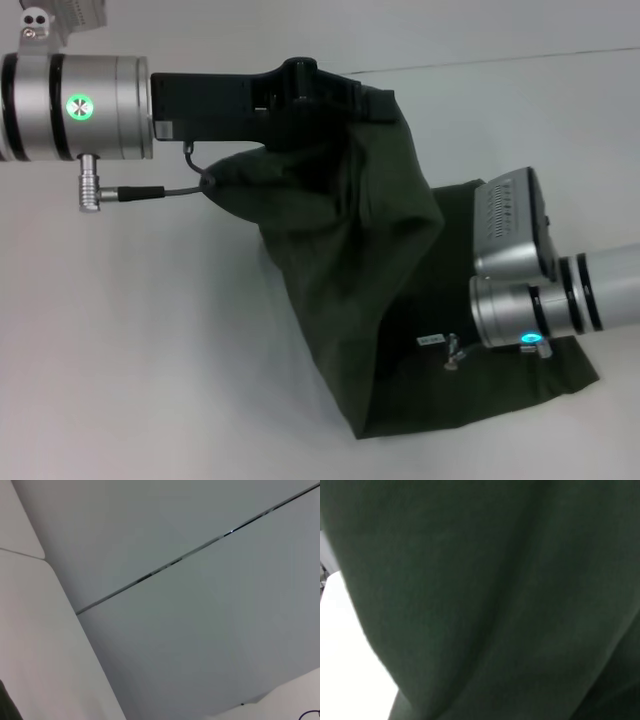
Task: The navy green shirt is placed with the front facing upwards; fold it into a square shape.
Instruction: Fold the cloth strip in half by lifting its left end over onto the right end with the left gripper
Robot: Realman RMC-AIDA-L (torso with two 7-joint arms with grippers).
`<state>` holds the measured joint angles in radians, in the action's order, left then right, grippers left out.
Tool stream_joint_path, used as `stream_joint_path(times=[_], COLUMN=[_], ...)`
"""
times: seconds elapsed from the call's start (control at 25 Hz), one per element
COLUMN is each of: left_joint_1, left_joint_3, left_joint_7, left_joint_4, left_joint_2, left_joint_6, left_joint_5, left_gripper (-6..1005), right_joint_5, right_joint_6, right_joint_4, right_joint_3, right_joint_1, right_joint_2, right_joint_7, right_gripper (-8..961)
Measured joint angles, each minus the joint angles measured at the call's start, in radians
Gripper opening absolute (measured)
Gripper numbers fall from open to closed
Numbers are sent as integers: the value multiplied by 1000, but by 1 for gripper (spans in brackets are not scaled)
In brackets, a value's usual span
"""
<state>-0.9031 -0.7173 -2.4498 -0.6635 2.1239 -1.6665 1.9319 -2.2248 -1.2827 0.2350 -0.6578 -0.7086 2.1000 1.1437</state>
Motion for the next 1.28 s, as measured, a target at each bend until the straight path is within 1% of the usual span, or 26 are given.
stream_joint_path(times=[0.16,0.44,0.76,0.96,1.12,1.28], left_joint_1=[9,41,68,97,121,160], left_joint_3=[1,-2,-2,0,-1,-2], left_joint_7=[0,-4,-3,-16,-22,-29], left_joint_4=[-10,-43,-54,-120,-152,-195], left_joint_2=[2,13,17,32,34,37], left_joint_6=[-8,-21,-45,-62,-73,-84], left_joint_5=[-1,-20,-27,-28,-43,-62], left_gripper=[31,31,31,32,32,32], right_joint_5=[0,-1,20,23,23,22], right_joint_6=[24,55,77,83,90,105], right_joint_4=[-37,-54,-59,-60,-66,-82], right_joint_3=[0,0,3,0,-1,-19], right_joint_1=[-24,-42,-44,-63,-89,-118], right_joint_2=[3,6,4,6,6,7], right_joint_7=[-18,-27,-29,-29,-29,-29], right_gripper=[0,0,0,0,0,0])
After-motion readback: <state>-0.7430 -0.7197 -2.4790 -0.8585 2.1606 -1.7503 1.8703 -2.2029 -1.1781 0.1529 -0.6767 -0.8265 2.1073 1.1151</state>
